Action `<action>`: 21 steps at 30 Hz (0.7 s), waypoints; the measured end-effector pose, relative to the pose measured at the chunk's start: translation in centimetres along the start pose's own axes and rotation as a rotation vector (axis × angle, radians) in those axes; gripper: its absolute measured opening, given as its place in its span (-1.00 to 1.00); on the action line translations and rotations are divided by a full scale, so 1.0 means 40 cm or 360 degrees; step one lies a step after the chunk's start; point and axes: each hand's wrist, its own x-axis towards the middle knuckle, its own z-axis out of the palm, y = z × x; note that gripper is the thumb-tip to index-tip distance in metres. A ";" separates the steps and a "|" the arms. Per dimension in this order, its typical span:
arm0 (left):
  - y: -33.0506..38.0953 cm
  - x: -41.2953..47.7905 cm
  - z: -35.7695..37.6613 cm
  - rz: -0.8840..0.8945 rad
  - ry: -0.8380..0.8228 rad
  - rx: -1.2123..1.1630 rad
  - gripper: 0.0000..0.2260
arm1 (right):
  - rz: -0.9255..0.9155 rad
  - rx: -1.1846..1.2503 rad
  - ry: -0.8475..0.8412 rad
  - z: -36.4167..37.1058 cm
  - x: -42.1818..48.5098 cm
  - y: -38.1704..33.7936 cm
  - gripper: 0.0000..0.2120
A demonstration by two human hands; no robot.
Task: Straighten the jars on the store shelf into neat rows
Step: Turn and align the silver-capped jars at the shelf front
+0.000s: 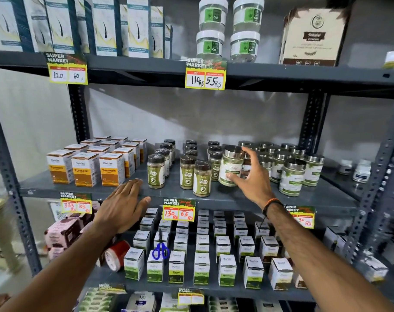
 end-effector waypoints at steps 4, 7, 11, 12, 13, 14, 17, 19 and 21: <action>0.105 -0.023 -0.033 0.0076 0.0084 0.0007 -0.28 | -0.0022 -0.0030 0.0095 -0.094 -0.020 -0.021 -0.16; 0.219 -0.027 -0.043 0.0143 0.0144 -0.0012 -0.30 | -0.0050 -0.0013 0.0117 -0.183 -0.042 -0.012 -0.17; 0.379 -0.010 -0.027 0.0282 0.0159 -0.0057 -0.32 | -0.0058 -0.0009 0.0182 -0.306 -0.063 0.023 -0.19; 0.419 -0.002 -0.020 0.0310 0.0150 -0.0064 -0.31 | -0.0054 -0.0008 0.0201 -0.337 -0.069 0.036 -0.19; 0.454 0.007 -0.013 0.0328 0.0137 -0.0071 -0.31 | -0.0049 -0.0008 0.0213 -0.364 -0.073 0.050 -0.19; 0.492 0.019 -0.006 0.0346 0.0122 -0.0078 -0.30 | -0.0035 -0.0010 0.0221 -0.395 -0.078 0.068 -0.18; 0.589 0.055 0.022 0.0401 0.0089 -0.0087 -0.31 | 0.0011 -0.0028 0.0225 -0.476 -0.089 0.125 -0.16; 0.635 0.081 0.047 0.0438 0.0054 -0.0068 -0.30 | 0.0054 -0.0035 0.0216 -0.512 -0.092 0.169 -0.16; 0.668 0.112 0.075 0.0440 0.0019 -0.0065 -0.29 | 0.0091 -0.0052 0.0199 -0.538 -0.094 0.213 -0.16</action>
